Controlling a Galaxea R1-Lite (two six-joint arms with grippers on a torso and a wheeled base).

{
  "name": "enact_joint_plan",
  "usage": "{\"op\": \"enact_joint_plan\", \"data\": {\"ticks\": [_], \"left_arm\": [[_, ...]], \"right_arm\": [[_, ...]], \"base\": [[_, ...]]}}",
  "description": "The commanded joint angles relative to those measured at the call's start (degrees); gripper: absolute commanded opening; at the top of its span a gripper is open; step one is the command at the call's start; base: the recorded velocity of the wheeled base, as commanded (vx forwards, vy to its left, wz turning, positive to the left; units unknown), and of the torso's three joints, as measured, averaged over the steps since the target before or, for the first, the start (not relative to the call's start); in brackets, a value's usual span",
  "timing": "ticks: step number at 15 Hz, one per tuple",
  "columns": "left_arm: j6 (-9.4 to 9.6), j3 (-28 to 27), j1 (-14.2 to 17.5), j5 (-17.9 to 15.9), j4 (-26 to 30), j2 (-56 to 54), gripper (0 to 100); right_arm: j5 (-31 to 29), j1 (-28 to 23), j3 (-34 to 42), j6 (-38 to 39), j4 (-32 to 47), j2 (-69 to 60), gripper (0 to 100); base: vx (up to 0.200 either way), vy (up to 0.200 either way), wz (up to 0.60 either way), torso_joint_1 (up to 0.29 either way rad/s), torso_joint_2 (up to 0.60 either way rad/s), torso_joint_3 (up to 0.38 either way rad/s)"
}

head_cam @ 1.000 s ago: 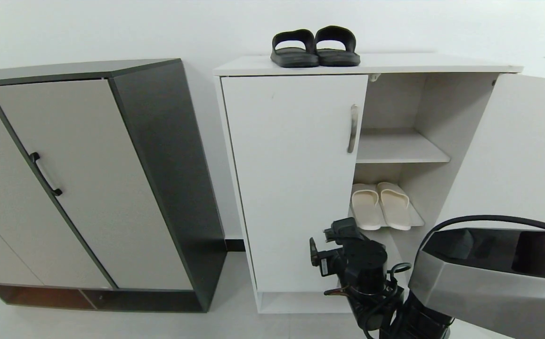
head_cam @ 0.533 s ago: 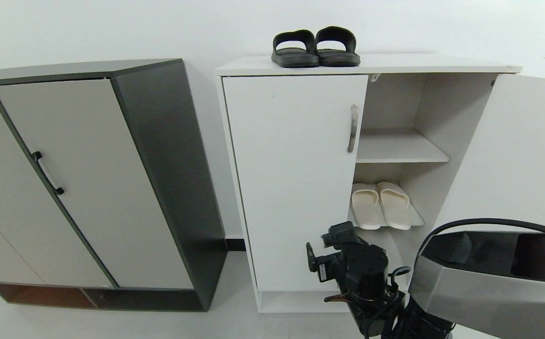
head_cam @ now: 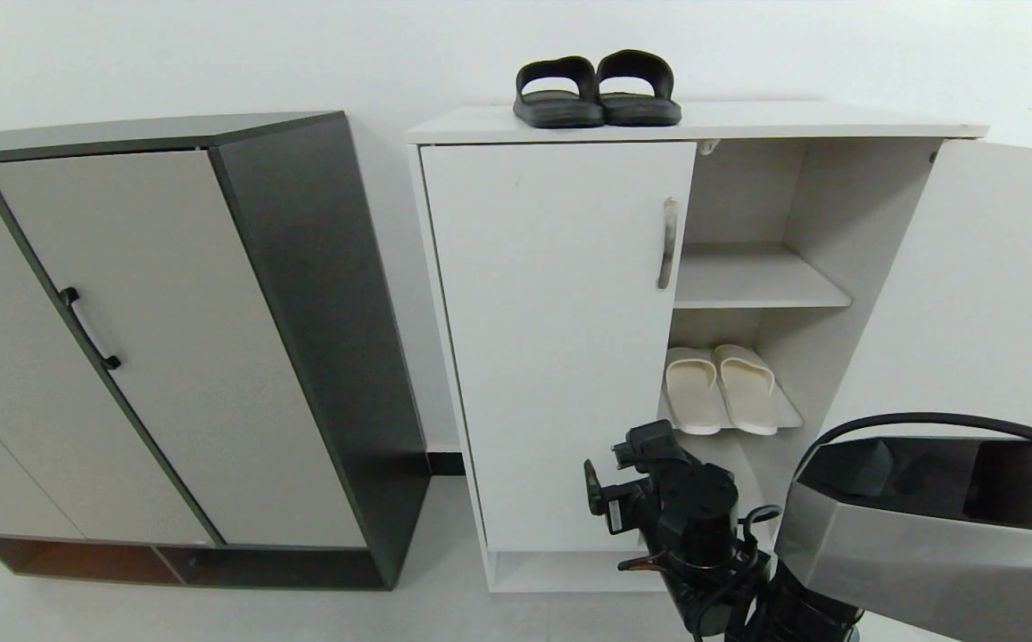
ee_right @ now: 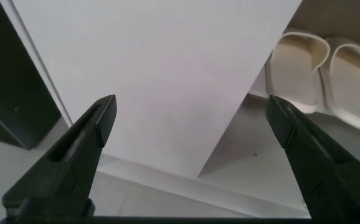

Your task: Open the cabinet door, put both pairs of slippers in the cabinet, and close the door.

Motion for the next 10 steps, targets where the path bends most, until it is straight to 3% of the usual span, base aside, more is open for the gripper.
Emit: {"op": "enact_joint_plan", "data": {"ticks": [1, 4, 10], "left_arm": [[-0.04, 0.0, -0.07, 0.02, -0.07, 0.09, 0], [0.04, 0.0, 0.02, 0.02, -0.07, 0.0, 0], [-0.04, 0.0, 0.02, 0.02, -0.07, 0.0, 0]], "right_arm": [[0.04, 0.11, 0.02, -0.2, 0.01, 0.25, 100], [0.13, 0.19, 0.02, -0.63, -0.17, 0.25, 100], [0.21, 0.28, 0.02, -0.72, -0.43, 0.95, 100]], "base": [[0.0, 0.0, 0.0, -0.002, -0.14, -0.154], [0.0, 0.0, 0.0, 0.02, -0.18, -0.318], [0.0, 0.0, 0.0, 0.08, -0.49, -0.356]]}}
